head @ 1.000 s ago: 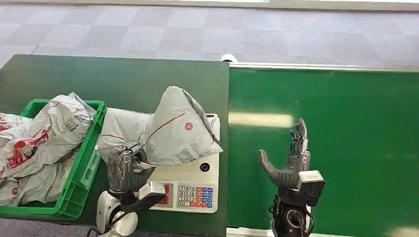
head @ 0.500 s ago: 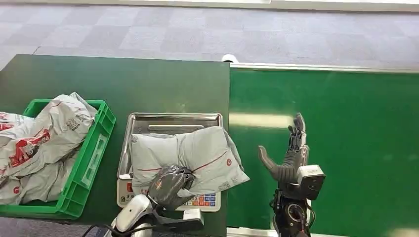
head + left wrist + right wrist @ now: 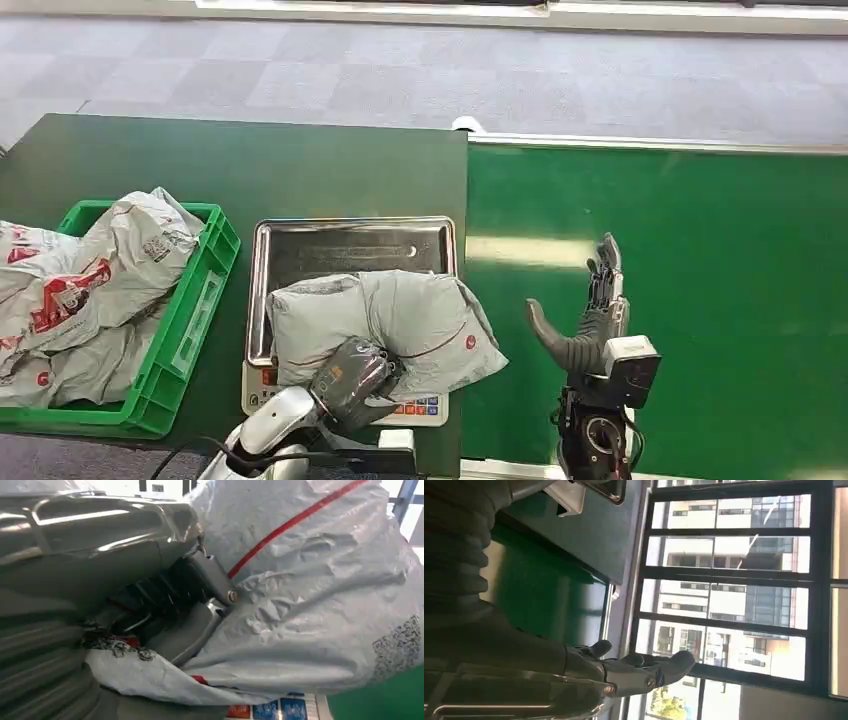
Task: Moved the parcel from conveyor to table for the left to box.
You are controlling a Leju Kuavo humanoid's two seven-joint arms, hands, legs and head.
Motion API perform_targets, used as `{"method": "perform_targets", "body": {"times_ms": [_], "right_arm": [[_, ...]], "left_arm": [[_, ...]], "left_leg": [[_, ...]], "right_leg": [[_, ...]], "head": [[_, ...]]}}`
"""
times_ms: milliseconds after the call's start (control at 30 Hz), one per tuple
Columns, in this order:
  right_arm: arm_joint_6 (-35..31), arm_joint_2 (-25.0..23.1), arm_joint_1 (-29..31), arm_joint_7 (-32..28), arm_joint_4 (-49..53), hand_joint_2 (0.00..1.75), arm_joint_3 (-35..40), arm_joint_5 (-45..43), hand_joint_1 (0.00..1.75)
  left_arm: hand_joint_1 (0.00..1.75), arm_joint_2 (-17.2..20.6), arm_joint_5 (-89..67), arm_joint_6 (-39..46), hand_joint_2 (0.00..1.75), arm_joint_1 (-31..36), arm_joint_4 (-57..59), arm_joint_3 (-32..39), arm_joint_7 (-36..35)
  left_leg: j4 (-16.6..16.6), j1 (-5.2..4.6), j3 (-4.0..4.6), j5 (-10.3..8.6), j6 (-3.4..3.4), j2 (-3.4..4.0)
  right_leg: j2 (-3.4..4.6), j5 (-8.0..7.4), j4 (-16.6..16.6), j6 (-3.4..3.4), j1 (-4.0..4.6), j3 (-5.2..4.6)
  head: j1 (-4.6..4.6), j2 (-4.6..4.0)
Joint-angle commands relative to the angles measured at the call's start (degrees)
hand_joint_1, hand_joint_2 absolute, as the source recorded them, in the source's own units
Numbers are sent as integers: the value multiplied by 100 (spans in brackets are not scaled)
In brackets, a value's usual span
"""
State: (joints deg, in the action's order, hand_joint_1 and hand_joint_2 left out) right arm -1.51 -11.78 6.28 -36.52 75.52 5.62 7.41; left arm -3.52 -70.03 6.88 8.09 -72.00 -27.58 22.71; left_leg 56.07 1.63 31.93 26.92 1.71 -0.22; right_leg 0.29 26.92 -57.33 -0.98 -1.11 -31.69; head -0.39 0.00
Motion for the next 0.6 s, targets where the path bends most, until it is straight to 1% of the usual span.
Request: {"method": "perform_targets", "body": {"times_ms": [33, 67, 100, 200, 233, 267, 300, 367, 400, 433, 467, 500, 533, 567, 600], "right_arm": [[18, -33, 2, 35, -13, 175, -173, 4, 0], [18, -33, 2, 35, -13, 175, -173, 4, 0], [18, -33, 2, 35, -13, 175, -173, 4, 0], [20, -42, -8, 37, -4, 175, -186, 9, 0], [28, -50, -29, 40, 29, 175, -203, 23, 0], [33, -55, -73, 43, 74, 175, -223, 35, 0], [34, -54, -105, 43, 112, 175, -233, 42, 0], [47, -49, -134, 52, 126, 175, -218, 55, 0], [54, -50, -121, 56, 100, 175, -201, 59, 0], [48, -51, -99, 56, 60, 175, -184, 54, 0], [44, -51, -74, 56, 20, 175, -155, 48, 0], [45, -50, -60, 56, -3, 175, -136, 46, 0], [41, -45, -49, 56, -22, 175, -116, 42, 0], [30, -38, -36, 56, -47, 175, -90, 42, 0], [26, -28, -32, 56, -56, 175, -64, 42, 0]], "left_arm": [[175, 234, -31, -170, 175, -130, 608, -180, -55], [175, 234, -31, -170, 175, -130, 608, -180, -55], [175, 234, -31, -170, 175, -130, 608, -180, -55], [175, 218, -25, -100, 175, -127, 589, -145, -79], [175, 178, 20, 102, 175, -128, 555, -73, -91], [175, 118, 37, 509, 175, -115, 462, 27, -130], [175, 54, 77, 731, 0, -74, 422, 122, -219], [175, -1, 75, 951, 0, -24, 281, 232, -390], [171, -29, 140, 1054, 0, -35, 219, 295, -416], [169, -38, 213, 1137, 0, -42, 162, 324, -406], [131, -58, 314, 1272, 0, -46, 104, 366, -380], [35, -70, 393, 1410, 0, -47, 73, 395, -340], [3, -57, 453, 1470, 0, -43, 43, 400, -306], [0, -67, 566, 1595, 0, -54, -17, 450, -269], [0, -73, 681, 1694, 0, -62, -59, 490, -219]], "left_leg": [[-28, -10, 20, -26, -20, 18], [-13, -6, -5, -10, -10, 9], [-11, -6, -13, -9, -11, 6], [-18, -8, -9, -16, -15, 10], [-12, -7, -18, -11, -11, 6], [-18, -8, -9, -17, -15, 8], [-11, -7, -14, -11, -12, 6], [-5, -5, -7, -11, -11, -4], [-11, -6, 6, -19, -16, -1], [-4, -3, 0, -12, -12, -1], [-7, -5, 8, -16, -15, 5], [-4, -4, 1, -10, -12, 4], [-10, -6, 12, -17, -16, 10], [-6, -4, 3, -11, -13, 9], [-4, -4, -2, -8, -10, 2]], "right_leg": [[9, -27, 18, 16, -5, -32], [5, -8, 7, 8, -3, -2], [3, -6, 7, 6, -4, 4], [5, -14, 12, 9, -5, -2], [2, -7, 6, 7, -4, 8], [3, -14, 11, 10, -5, -3], [2, -9, 6, 8, -4, 5], [-7, -6, 2, 7, -2, 2], [-7, -15, 7, 12, -2, -14], [-4, -9, 2, 9, 0, -11], [0, -15, 4, 12, -1, -21], [0, -10, 1, 9, 0, -14], [3, -17, 5, 13, -1, -29], [3, -12, 3, 11, 0, -19], [-2, -7, 1, 8, -1, -12]], "head": [[0, 0], [-2, 0], [0, 0], [0, 0], [0, 0], [0, 0], [0, 0], [0, 0], [0, 0], [-2, 0], [-2, 0], [0, 0], [-2, 0], [0, 0], [-2, 0]]}}
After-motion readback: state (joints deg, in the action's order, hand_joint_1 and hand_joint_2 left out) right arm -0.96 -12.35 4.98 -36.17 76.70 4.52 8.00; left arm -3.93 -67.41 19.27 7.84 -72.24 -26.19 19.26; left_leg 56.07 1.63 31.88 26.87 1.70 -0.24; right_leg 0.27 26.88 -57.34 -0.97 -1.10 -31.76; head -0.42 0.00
